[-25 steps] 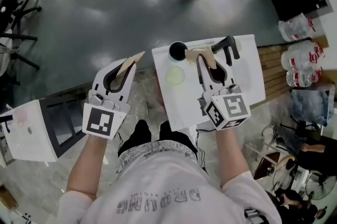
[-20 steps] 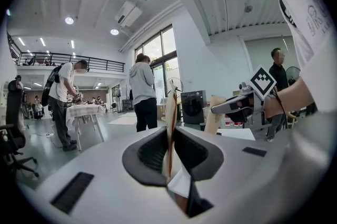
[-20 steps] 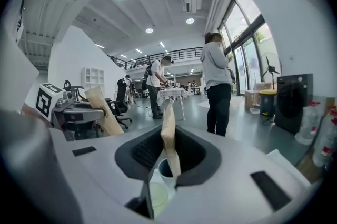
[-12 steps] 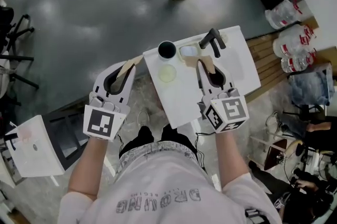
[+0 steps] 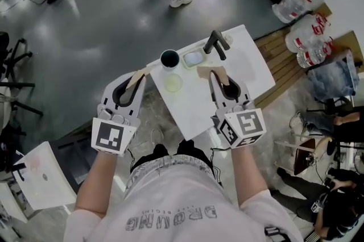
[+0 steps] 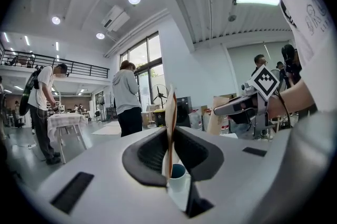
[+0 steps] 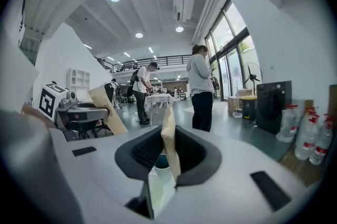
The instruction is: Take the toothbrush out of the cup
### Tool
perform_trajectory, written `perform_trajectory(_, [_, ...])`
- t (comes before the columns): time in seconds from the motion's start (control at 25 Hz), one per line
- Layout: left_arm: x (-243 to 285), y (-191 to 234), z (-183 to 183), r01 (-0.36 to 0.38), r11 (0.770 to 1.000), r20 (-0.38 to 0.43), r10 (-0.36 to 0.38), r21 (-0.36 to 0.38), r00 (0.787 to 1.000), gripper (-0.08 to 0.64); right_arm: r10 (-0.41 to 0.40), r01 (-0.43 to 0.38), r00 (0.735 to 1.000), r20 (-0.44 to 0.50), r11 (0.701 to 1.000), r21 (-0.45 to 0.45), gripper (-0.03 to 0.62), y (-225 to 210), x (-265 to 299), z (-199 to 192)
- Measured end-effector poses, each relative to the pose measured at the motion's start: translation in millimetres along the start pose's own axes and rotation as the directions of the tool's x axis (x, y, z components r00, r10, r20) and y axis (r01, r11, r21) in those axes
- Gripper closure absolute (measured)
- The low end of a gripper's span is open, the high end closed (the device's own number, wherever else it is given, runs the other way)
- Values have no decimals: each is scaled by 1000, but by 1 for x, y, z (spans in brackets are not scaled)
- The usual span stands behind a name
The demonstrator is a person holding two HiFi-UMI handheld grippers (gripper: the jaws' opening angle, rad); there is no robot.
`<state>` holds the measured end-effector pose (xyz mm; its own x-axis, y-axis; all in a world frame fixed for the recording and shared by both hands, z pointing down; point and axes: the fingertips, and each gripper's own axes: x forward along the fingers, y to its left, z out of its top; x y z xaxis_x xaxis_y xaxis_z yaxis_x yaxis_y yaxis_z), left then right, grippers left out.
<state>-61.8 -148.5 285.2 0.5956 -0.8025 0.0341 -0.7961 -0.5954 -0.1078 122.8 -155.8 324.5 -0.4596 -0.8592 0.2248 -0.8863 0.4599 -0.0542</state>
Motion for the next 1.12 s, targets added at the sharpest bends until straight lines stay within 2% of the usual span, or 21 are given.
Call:
perform_trajectory(0.4, [6, -7, 7, 48, 999, 14, -48, 13, 999, 506, -42, 42, 999, 20, 999, 20, 520, 0, -16, 3])
perform_trajectory(1.12, [14, -13, 13, 67, 998, 28, -67, 11, 997, 506, -39, 39, 999, 34, 999, 0, 522, 4, -23, 12])
